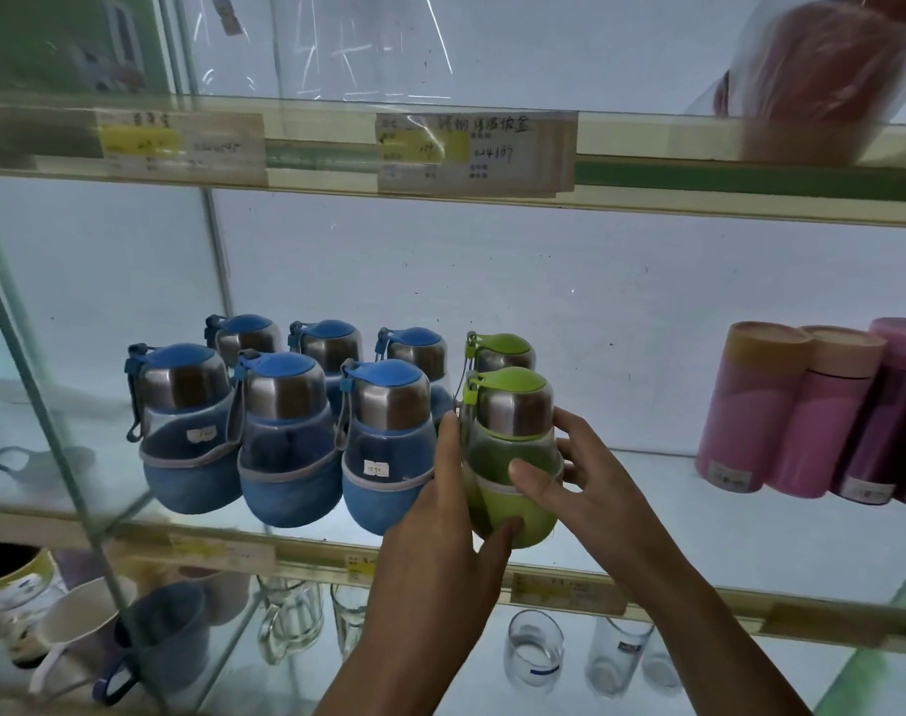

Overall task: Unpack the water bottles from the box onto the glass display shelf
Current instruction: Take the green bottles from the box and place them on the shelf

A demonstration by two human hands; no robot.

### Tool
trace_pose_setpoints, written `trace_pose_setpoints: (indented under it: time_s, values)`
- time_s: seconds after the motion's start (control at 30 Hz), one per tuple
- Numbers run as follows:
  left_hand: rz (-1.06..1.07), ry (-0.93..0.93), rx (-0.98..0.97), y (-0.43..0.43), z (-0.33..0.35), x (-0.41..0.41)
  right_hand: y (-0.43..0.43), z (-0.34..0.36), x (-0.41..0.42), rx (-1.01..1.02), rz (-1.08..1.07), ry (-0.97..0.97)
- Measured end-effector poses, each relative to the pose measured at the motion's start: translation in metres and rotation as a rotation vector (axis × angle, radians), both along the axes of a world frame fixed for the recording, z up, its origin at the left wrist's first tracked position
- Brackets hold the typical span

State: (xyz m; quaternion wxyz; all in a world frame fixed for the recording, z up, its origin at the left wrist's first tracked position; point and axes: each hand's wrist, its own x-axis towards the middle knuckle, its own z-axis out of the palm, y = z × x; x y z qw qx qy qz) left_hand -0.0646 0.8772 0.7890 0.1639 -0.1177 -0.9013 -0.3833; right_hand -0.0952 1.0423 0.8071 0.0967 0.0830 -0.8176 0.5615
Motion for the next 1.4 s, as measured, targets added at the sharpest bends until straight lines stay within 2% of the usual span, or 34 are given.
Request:
trace_pose_setpoints:
  time_s: [0.27, 0.8, 0.97, 1.4]
  values:
    - [0.021, 0.022, -0.067, -0.007, 0.001, 0.001, -0.006, 0.001, 0.000, 0.008, -0.017, -0.011]
    - [0.007, 0.118, -0.040, -0.020, 0.000, -0.004, -0.015, 0.000, 0.004, 0.062, -0.018, -0.019]
    - [-0.034, 0.116, 0.021, -0.021, -0.002, -0.001, -0.013, 0.001, 0.006, 0.078, -0.019, -0.015]
    - [-0.158, 0.261, 0.197, -0.008, 0.001, -0.001, -0.007, 0.010, 0.027, 0.075, -0.131, 0.010]
